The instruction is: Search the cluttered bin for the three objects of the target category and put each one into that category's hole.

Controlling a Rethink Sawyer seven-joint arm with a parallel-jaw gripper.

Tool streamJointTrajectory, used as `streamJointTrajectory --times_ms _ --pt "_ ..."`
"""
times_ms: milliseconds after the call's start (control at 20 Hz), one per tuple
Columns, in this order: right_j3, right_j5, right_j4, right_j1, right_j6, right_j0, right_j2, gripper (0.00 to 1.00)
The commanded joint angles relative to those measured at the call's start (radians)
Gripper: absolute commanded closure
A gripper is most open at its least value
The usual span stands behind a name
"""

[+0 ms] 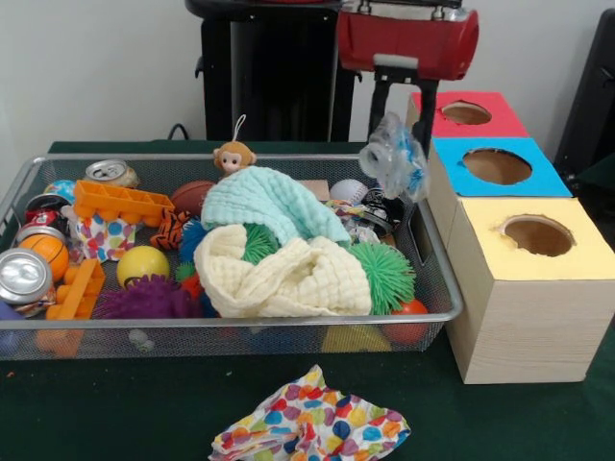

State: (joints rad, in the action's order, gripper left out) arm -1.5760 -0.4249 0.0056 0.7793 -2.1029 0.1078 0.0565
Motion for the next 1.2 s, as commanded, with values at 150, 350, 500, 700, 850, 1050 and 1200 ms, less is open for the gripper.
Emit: streamJointTrajectory --times_ms 150,350,500,700,850,1050,1200 --pt "-0.183 -0.146 -0.027 0.064 0.116 0.050 -0.187 1.00" --pt "-0.192 -0.180 -0.070 0.101 0.119 0.019 -0.168 1.00" --pt "-0.215 -0.189 -0.093 0.138 0.102 -0.005 -0.154 1.00" --pt "-0.239 -0.200 -0.120 0.173 0.096 -0.026 -0.156 1.00" --pt "-0.248 -0.192 -0.132 0.180 0.052 -0.059 -0.148 1.00" --pt "-0.239 -0.181 -0.142 0.165 0.017 -0.090 -0.143 1.00" --pt "-0.228 -0.199 -0.144 0.164 0.001 -0.115 -0.138 1.00"
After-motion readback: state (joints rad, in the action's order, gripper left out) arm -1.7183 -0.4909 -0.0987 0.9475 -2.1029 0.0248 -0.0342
